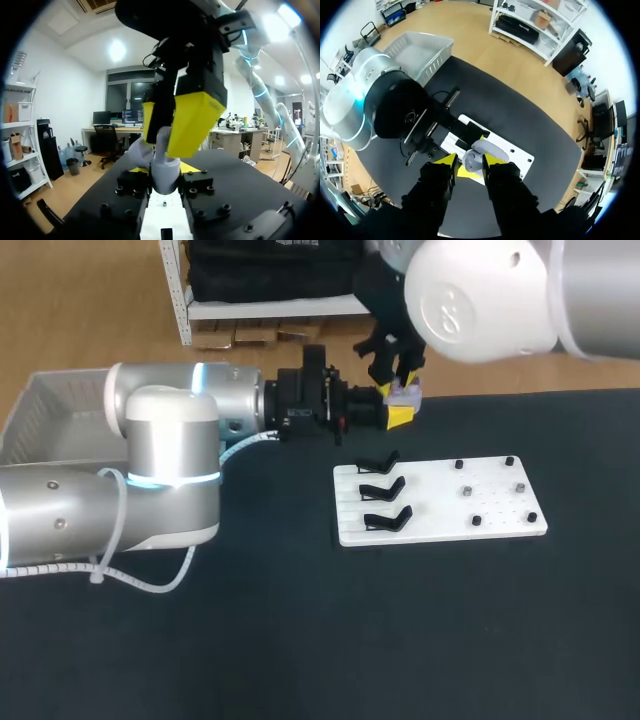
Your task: Pick up each earbud case from the left stands, insert the matching earbuds, close the lid, and place the case in the box.
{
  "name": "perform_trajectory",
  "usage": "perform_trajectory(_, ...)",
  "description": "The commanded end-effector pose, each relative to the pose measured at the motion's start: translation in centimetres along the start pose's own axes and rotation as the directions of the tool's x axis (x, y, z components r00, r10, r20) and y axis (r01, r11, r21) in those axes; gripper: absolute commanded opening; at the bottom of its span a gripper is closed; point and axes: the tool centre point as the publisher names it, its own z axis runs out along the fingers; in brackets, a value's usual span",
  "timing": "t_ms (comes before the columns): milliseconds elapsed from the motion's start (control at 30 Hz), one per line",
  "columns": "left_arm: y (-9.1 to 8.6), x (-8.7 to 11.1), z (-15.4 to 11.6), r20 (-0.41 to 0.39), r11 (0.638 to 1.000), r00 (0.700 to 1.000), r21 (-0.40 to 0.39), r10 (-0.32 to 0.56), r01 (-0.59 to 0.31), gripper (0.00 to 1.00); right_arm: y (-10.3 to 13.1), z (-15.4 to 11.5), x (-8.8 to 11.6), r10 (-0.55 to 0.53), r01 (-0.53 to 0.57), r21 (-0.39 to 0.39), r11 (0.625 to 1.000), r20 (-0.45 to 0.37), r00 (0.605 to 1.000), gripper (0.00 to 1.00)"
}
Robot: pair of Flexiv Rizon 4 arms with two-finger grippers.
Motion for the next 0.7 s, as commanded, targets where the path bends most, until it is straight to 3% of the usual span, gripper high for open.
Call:
perform_trajectory(33, -0.1, 0.0, -0.1, 0.006, 1.000, 1.000, -0.003, 0.005, -0.005, 0.00, -0.3, 0.0, -0.1, 0.006, -0.006, 0.001, 1.000, 0.003, 1.000, 0.33)
perform_trajectory(233, -0.1, 0.0, -0.1, 0.006, 1.000, 1.000, -0.003, 0.005, -0.005, 0.00, -0.4, -0.1, 0.3, 0.012, -0.012, 0.016, 1.000, -0.001, 1.000, 0.35)
perform_trajectory(400, -0.1, 0.0, -0.1, 0.006, 1.000, 1.000, -0.003, 0.005, -0.005, 0.00, -0.6, -1.9, 0.1, 0.023, -0.024, 0.002, 1.000, 0.036, 0.999, 0.36)
perform_trajectory(700, -0.1, 0.0, -0.1, 0.006, 1.000, 1.000, -0.003, 0.005, -0.005, 0.00, -3.3, -0.9, -3.3, 0.173, -0.172, -0.022, 0.985, 0.120, 0.978, 0.39)
